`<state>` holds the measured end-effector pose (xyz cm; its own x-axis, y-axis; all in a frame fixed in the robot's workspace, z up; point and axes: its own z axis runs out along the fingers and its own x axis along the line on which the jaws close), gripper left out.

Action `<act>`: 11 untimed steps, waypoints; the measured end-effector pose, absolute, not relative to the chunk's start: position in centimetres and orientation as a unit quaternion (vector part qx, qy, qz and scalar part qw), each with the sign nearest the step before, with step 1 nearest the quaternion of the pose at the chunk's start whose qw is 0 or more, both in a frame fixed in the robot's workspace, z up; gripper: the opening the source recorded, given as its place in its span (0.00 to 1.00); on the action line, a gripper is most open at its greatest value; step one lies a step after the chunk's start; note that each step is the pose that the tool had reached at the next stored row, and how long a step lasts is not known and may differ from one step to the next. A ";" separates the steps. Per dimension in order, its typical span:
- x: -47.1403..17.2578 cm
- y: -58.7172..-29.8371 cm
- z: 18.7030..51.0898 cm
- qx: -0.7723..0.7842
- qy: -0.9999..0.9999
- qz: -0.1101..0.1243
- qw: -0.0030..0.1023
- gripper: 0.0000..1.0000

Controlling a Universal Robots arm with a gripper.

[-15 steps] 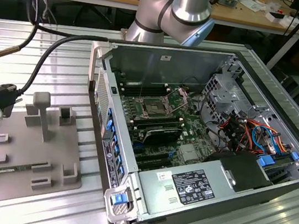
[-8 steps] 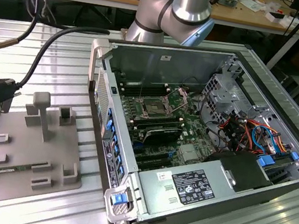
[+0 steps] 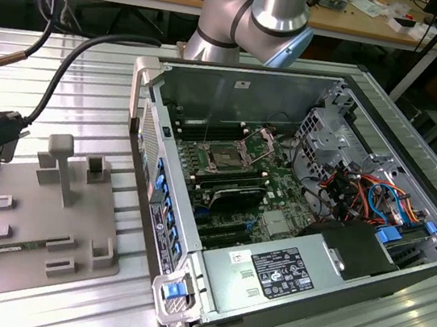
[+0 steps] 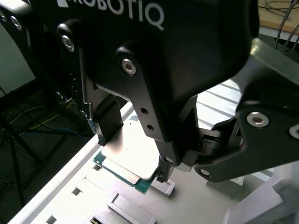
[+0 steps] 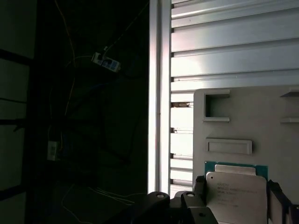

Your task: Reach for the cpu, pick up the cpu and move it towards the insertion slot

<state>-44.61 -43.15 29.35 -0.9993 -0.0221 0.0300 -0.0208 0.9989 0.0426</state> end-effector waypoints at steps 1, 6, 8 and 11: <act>-44.6 -43.2 29.4 0.011 -1.000 -0.021 0.015 0.55; -44.6 -43.2 29.7 0.011 -1.000 -0.022 0.015 0.55; -44.6 -43.2 29.7 0.011 -1.000 -0.022 0.015 0.55; -44.6 -43.2 29.8 0.011 -1.000 -0.022 0.016 0.55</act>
